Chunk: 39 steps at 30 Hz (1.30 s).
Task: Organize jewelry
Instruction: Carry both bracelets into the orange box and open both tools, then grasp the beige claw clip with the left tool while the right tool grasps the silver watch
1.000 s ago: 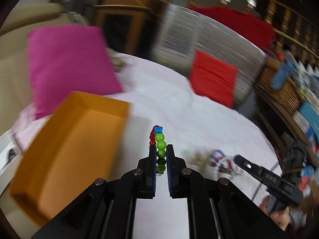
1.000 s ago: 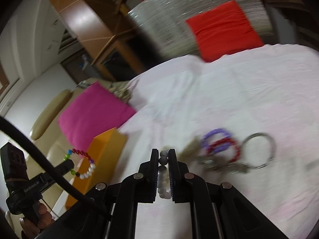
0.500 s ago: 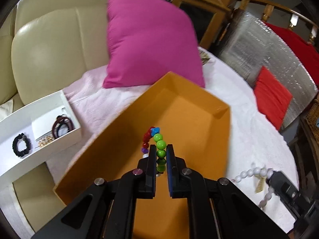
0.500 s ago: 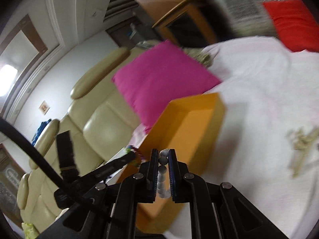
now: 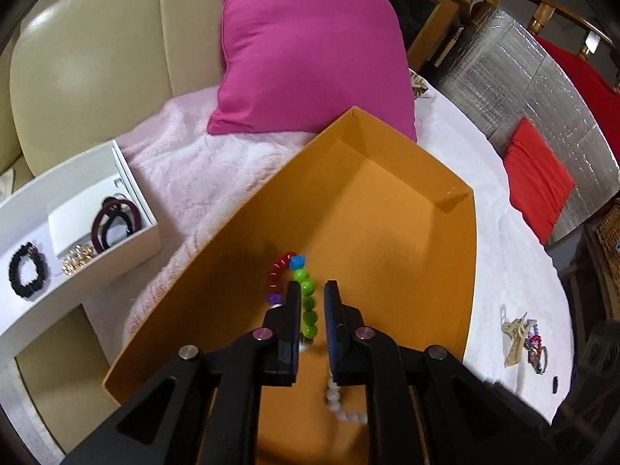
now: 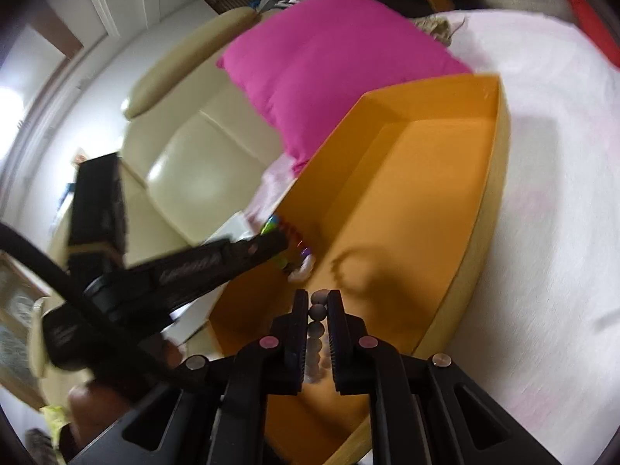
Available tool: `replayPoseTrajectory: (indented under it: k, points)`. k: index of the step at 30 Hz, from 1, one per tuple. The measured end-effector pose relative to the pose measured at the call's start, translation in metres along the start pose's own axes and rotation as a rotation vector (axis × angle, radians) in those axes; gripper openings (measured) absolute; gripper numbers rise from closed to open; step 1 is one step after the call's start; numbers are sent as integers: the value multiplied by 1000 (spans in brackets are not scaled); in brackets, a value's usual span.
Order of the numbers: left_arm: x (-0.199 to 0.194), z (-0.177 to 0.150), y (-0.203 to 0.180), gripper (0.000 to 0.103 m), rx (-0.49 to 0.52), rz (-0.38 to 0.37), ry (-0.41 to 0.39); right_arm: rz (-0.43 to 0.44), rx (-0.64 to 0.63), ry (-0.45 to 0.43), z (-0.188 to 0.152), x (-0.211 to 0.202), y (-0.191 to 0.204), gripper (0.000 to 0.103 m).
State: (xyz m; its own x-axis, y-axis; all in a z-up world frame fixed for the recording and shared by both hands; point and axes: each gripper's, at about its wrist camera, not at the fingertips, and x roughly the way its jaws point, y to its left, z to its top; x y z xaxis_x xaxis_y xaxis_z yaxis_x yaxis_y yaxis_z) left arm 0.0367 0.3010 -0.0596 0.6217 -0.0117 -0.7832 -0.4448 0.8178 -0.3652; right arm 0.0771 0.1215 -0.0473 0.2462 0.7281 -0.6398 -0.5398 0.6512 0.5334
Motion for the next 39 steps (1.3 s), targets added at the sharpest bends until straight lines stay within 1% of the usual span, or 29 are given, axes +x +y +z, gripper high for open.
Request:
replayPoseTrajectory:
  k: [1,2,3,4,6,10,12,14,16,20,21,24,27,29,32,35,39]
  points:
    - [0,0,1,25,-7,-6,2,0,16,-2,3,0,-2,22]
    - [-1,1,2,39,-19,-6,-6,-5,46,2,8,-3,-10,30]
    - [-3,2,4,44,-28,-1,-23,-16,69,-3,10,-7,-15,54]
    - [-7,2,5,44,-38,4,-47,-26,90,-41,10,-17,-22,63]
    - [-11,3,5,43,-54,4,-75,-32,81,-99,10,-36,-29,63]
    - [-9,3,-4,43,-61,-1,-85,-80,96,-151,7,-70,-52,63]
    - [-8,1,-18,44,-36,-9,-92,-114,102,-162,3,-88,-66,63]
    - [-8,-1,-36,44,3,-12,-107,-155,113,-176,-2,-110,-83,63]
    - [-8,-7,-63,44,68,-11,-125,-200,129,-192,-9,-134,-104,63]
    - [-3,-22,-110,44,182,-21,-135,-284,192,-216,-26,-179,-146,63]
    - [1,-28,-127,44,224,-30,-130,-306,209,-229,-31,-193,-158,63]
    - [8,-41,-161,44,301,-53,-116,-366,259,-271,-42,-230,-189,63]
    - [17,-56,-195,44,370,-76,-99,-399,343,-334,-53,-265,-220,63]
    - [25,-65,-214,44,413,-96,-82,-406,412,-367,-61,-285,-243,63]
    - [38,-82,-242,44,466,-138,-32,-416,524,-372,-66,-297,-269,63]
    - [50,-98,-266,44,514,-158,21,-387,623,-355,-75,-307,-293,59]
    - [66,-111,-287,44,555,-186,78,-380,672,-343,-76,-313,-309,59]
